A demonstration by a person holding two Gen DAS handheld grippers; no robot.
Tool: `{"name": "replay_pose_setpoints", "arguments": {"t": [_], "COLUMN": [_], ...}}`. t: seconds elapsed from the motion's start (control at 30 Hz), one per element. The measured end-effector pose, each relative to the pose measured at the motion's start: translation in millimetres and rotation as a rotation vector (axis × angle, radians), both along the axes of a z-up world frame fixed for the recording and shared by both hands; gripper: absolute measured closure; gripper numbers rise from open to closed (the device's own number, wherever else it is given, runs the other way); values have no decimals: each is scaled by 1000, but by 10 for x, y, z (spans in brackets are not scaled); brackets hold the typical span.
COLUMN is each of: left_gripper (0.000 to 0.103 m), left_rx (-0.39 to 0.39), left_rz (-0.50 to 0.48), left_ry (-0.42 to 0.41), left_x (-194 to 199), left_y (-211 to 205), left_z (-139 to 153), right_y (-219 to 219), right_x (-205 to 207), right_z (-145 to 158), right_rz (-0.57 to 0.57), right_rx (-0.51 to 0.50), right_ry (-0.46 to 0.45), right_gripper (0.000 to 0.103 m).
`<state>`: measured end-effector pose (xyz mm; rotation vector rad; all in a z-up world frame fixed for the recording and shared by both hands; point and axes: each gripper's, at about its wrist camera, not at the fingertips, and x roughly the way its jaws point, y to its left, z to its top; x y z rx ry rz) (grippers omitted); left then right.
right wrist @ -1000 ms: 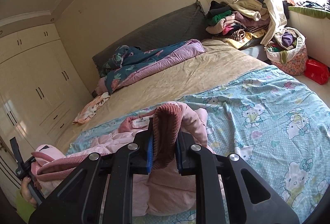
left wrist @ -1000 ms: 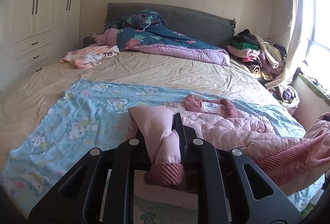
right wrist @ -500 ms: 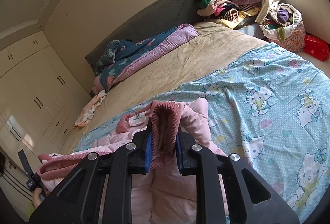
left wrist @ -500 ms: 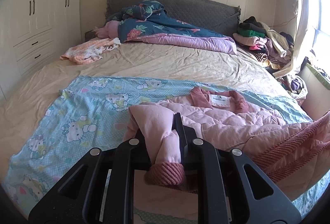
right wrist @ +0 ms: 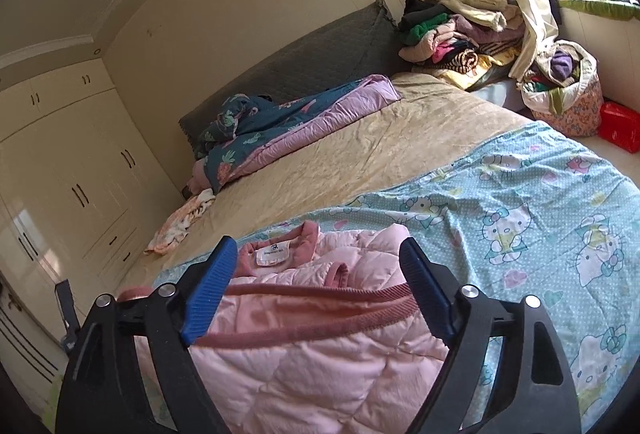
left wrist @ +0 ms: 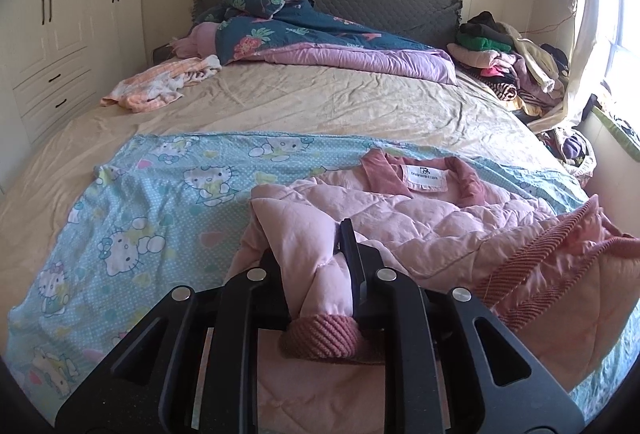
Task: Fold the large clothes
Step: 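Open the right gripper while the left gripper releases the hem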
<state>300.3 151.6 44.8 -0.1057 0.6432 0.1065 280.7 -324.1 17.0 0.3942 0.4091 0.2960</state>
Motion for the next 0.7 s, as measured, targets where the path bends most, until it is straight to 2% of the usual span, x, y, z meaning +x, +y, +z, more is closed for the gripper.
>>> {"name": "replay_pose_setpoints", "arguments": {"t": [0.1,0.2,0.4,0.57,0.63,0.7], "left_gripper": [89,89,89,87,83,74], "left_rx": [-20,-23,-65,-82,-92,-113], "left_rz": [5,10,33,26,13,1], "left_ry": [17,45,100,117,112,103], "left_x": [91,218,457,489,457,416], "left_y": [52,95,199,203,206,219], "left_z": [-70,-171,-391,-469,-443,-400], "right_y": [29,47,131,176,175,165], "right_x": [-101,-105,138,304,324,323], "right_z": [-126,-329,-779,-1052,-1118,-1148], "right_rz": [-16,-19,19,36,34,34], "right_rx": [-76,-140,-212,-215,-210,-204], "right_ry": [8,55,229,313,327,334], "right_gripper": [11,9,9,9,9,9]}}
